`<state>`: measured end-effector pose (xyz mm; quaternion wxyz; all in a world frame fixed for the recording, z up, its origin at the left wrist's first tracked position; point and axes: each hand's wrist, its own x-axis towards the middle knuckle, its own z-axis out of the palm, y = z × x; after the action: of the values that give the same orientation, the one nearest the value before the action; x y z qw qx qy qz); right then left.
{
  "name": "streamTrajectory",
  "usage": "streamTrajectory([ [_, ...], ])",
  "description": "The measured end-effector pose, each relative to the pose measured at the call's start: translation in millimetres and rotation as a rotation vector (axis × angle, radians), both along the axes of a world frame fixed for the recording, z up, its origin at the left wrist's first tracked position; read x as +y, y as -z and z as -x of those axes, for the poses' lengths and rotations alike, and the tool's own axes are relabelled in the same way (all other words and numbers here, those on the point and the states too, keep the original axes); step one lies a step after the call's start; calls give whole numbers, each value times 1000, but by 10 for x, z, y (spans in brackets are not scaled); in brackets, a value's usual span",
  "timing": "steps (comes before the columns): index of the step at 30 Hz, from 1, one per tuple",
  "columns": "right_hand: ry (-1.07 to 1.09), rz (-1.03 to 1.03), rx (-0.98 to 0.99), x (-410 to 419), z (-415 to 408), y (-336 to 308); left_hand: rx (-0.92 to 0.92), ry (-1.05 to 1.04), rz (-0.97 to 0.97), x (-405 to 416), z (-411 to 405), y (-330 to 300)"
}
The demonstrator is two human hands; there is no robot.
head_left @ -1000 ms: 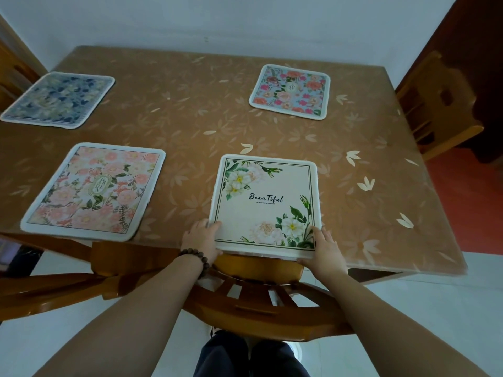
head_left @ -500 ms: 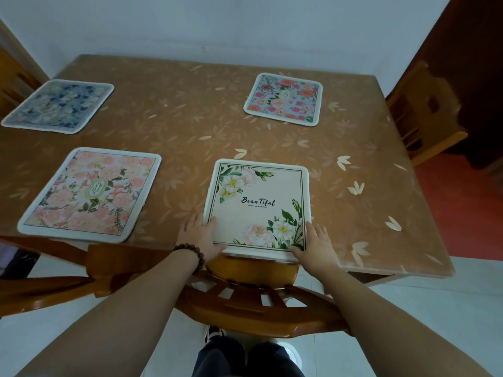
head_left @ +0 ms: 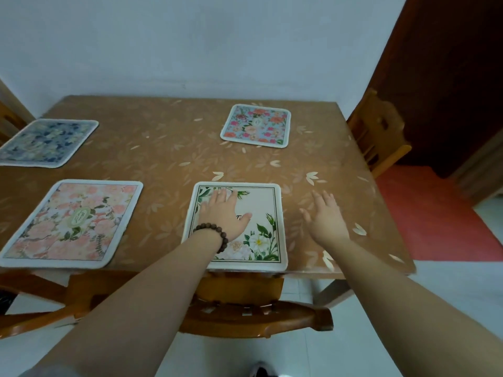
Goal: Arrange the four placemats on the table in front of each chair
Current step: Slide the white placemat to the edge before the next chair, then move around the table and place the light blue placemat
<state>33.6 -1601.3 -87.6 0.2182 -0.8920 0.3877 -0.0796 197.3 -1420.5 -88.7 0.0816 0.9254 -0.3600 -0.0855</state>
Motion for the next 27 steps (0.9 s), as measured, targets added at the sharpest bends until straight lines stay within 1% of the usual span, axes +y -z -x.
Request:
streamTrajectory([
  [11,39,-2,47,194,533,-35,-10,104,30,-59,385,3],
  [16,50,-25,57,176,853,-65,-5,150,28,-240,699,44],
  [23,136,-16,50,-411,1388,-93,-5,209,16,-791,1198,88],
  [27,124,-39,43,-881,1703,-5,-13,200,-1,-1320,1536,160],
])
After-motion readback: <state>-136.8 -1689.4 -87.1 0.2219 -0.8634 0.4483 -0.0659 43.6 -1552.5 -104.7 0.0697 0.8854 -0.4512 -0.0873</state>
